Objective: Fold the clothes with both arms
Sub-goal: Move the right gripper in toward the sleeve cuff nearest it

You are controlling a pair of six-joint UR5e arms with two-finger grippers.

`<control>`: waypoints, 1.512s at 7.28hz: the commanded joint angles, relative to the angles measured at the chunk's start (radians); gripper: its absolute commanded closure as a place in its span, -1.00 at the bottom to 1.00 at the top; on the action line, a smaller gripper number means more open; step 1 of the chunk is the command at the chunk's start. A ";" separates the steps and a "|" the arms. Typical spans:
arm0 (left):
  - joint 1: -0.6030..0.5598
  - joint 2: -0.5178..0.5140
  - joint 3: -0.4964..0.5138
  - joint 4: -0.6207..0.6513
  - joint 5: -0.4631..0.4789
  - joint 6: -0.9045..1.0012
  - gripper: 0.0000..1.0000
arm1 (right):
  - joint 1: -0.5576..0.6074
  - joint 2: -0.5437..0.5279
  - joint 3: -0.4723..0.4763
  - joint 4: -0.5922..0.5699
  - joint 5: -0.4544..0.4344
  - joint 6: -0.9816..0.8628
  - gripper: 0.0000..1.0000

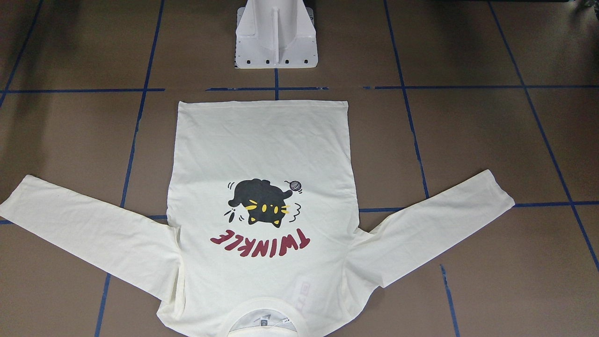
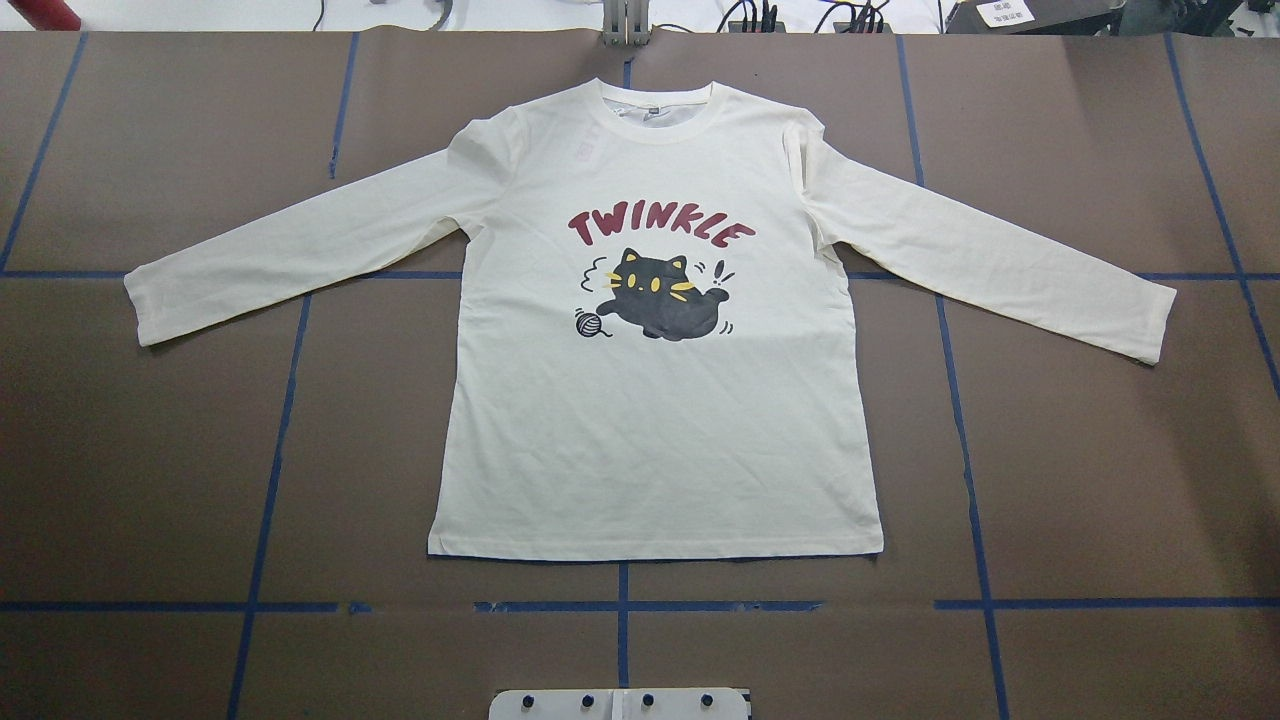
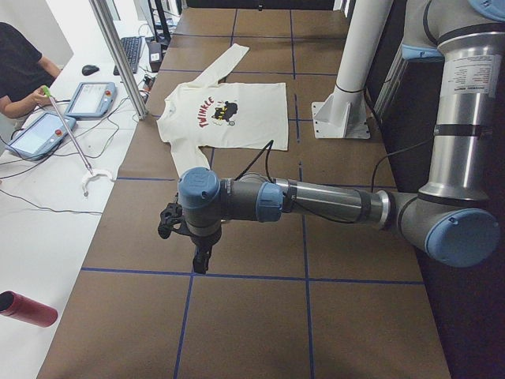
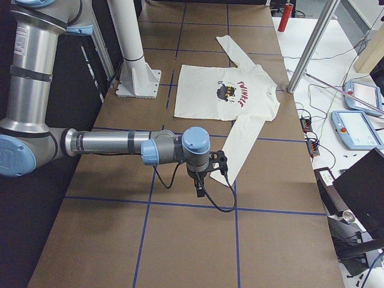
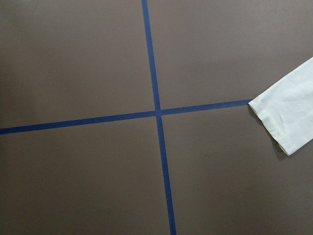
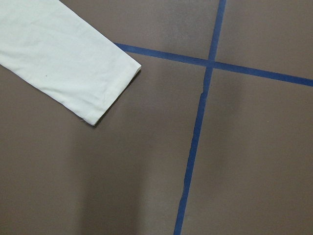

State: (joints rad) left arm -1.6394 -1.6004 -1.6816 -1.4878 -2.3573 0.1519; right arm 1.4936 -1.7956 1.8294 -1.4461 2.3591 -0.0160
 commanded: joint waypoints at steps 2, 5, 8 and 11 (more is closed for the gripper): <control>0.003 0.014 -0.047 0.001 0.016 0.005 -1.00 | 0.002 -0.014 -0.004 0.004 -0.003 0.010 -1.00; 0.044 0.049 -0.095 -0.009 0.020 0.003 -1.00 | -0.047 0.007 -0.018 0.003 0.025 0.016 -1.00; 0.044 0.060 -0.079 -0.126 -0.017 -0.026 -1.00 | -0.116 0.232 -0.220 0.007 0.026 0.123 -0.98; 0.052 0.076 -0.075 -0.163 -0.089 -0.025 -1.00 | -0.257 0.323 -0.486 0.461 -0.029 0.561 -0.75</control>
State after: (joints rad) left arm -1.5903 -1.5281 -1.7567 -1.6287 -2.4354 0.1279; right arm 1.2996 -1.4920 1.4567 -1.2033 2.3655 0.3554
